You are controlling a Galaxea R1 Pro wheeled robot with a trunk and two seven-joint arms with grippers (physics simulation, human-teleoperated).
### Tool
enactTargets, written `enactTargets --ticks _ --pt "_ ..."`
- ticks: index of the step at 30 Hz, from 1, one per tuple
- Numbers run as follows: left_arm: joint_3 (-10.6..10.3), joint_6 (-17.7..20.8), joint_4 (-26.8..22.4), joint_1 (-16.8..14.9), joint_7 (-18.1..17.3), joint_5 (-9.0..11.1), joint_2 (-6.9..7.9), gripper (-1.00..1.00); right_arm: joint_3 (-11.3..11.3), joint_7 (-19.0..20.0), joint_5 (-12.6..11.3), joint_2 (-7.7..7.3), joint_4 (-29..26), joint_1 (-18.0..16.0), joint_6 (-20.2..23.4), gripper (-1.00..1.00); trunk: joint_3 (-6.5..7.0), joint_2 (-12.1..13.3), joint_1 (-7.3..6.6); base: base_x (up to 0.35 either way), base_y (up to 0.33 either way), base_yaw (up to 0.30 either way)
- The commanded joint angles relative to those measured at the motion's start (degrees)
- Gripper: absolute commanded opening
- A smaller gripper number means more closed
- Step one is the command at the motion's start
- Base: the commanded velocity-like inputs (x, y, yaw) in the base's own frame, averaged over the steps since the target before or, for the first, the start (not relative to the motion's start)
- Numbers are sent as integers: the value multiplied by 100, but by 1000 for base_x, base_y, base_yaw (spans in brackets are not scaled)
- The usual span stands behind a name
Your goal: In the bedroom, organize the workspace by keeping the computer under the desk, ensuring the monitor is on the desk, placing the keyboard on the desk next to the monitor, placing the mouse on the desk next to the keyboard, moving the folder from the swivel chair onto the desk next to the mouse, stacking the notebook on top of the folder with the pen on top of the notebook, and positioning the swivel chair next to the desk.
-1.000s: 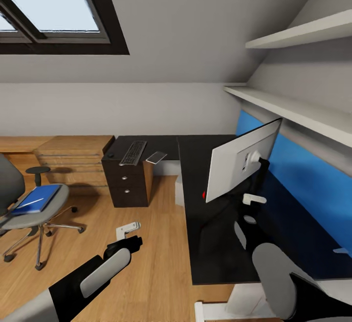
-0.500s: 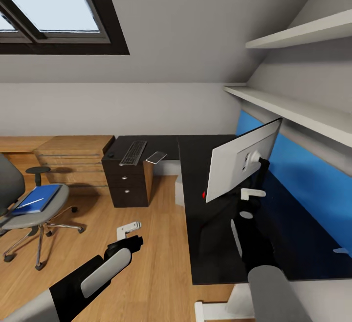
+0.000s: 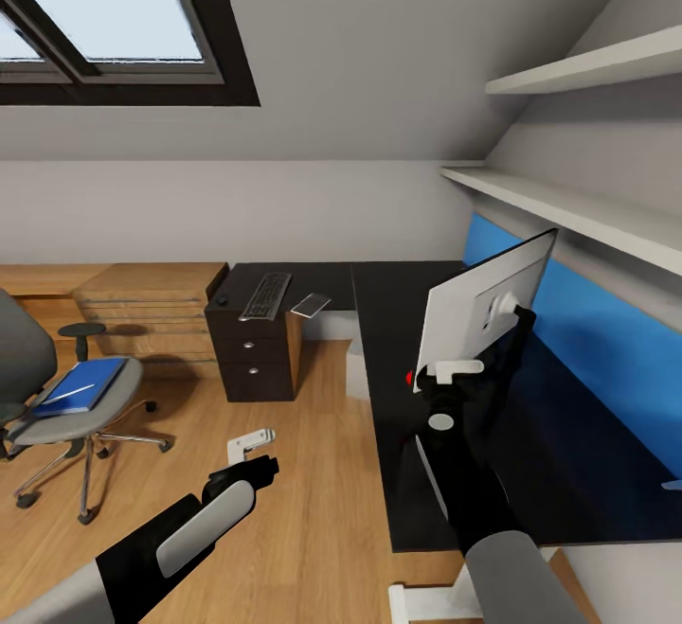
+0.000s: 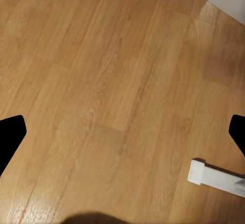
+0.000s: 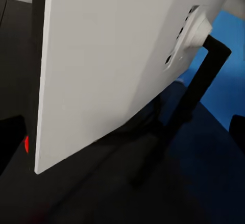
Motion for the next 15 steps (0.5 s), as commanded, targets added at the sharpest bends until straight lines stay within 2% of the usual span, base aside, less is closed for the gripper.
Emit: enactTargets --ticks 1,8,15 --pt "-13 35 -8 -9 31 10 5 100 12 -35 54 0 -3 11 4 100 -12 -12 3 0 57 0" --pt "-21 35 -9 -9 32 10 4 100 25 -72 47 0 1 103 -219 100 -12 -12 3 49 169 0" --pt "-24 35 -9 -9 38 17 0 100 21 -78 46 0 11 132 -311 100 -12 -12 3 16 41 0"
